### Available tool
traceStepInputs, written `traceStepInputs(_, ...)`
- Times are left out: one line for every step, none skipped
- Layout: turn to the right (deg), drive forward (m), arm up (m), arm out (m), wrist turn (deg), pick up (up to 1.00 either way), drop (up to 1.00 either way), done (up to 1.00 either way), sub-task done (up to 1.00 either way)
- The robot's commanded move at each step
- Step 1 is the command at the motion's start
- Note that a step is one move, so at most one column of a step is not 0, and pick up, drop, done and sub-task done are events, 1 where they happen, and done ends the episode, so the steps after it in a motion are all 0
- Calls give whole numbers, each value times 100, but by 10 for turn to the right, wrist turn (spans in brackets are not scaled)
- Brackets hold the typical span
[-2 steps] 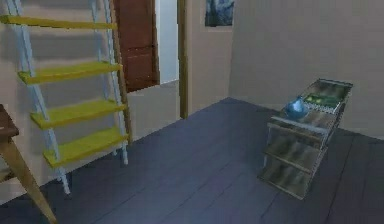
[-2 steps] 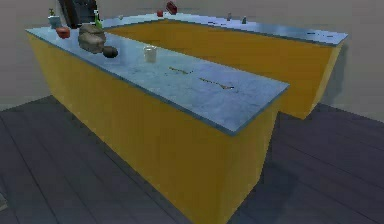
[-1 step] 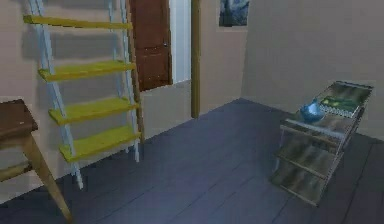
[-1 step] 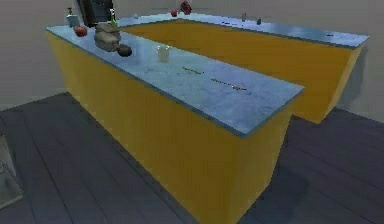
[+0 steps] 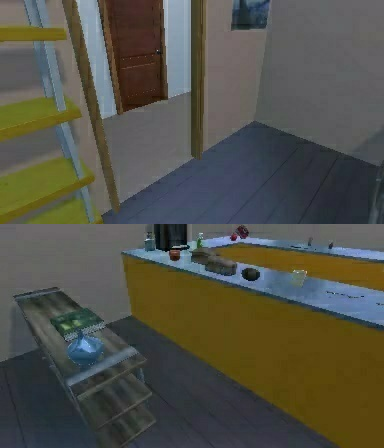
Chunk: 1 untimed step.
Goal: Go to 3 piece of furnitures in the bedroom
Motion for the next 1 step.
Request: traceStepInputs(0,60,0,0,0,0,0,0,0)
